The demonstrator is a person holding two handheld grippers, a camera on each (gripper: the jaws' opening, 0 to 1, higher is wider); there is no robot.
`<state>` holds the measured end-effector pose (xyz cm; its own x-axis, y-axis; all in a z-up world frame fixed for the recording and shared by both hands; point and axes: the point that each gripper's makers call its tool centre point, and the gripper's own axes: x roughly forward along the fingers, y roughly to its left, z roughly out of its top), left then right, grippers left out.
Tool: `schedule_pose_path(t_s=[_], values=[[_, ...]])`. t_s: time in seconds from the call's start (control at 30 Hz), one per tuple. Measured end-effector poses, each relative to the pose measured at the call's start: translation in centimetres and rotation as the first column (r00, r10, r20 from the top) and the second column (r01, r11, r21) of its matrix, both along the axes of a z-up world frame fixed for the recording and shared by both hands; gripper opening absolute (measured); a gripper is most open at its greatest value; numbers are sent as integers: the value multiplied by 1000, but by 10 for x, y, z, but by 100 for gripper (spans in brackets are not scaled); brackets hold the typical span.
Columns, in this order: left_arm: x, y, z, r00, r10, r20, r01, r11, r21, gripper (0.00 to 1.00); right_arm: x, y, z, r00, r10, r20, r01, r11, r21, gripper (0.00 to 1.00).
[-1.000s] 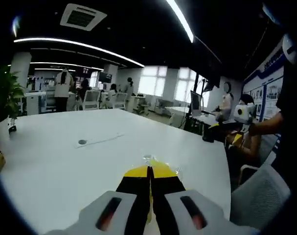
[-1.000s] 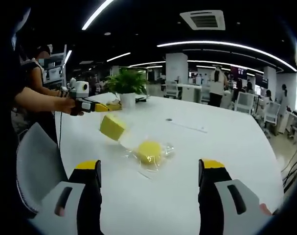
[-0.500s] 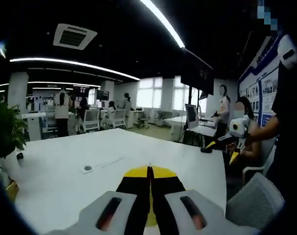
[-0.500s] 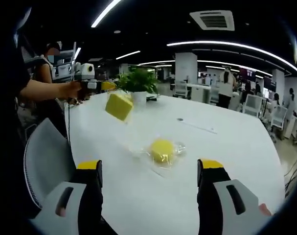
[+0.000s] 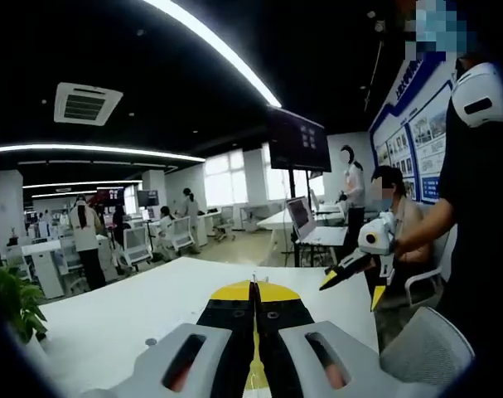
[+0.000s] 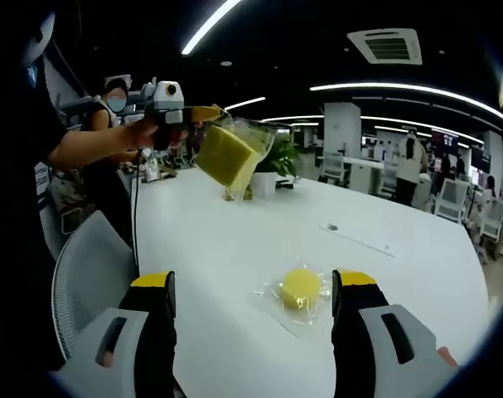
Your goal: Compare the silicone blocks by pressing each to a similar depth, holding the contact briefly, and releasing to observe deformation and rebound differences across the visible hardness samples.
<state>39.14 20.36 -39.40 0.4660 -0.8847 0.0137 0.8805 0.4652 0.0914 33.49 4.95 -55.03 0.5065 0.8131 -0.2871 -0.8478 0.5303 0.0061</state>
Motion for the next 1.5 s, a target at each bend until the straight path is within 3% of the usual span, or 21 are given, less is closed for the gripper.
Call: schedule_pose_path(t_s=[0.2,0.5,0.73,0.9,1.03,1.3,1.5], values=[[-4,-10,15,999,-30,29,30,1000,-8,0,8,17,23,998,61,17,-61,998,33,70],[-12,-25,26,995,-84,51,86,996,-27,0,26,40,69,992,127,-26,-118,967,225,69],[-24,-41,29,987,-148,60,150,988,-27,0,30,79,96,971,240,-15,-222,917,332,68],[-35,-47,38,979,-190,80,195,979,-66,0,30,93,110,955,296,-11,-270,883,385,64],[-41,-51,45,973,-213,91,221,971,-90,0,22,100,123,932,363,-9,-323,839,439,55],[-46,-55,45,967,-232,103,240,968,-73,0,13,107,121,894,447,-24,-390,804,449,33],[-39,-47,34,977,-202,75,206,977,-52,0,20,107,114,905,425,24,-400,829,391,26]])
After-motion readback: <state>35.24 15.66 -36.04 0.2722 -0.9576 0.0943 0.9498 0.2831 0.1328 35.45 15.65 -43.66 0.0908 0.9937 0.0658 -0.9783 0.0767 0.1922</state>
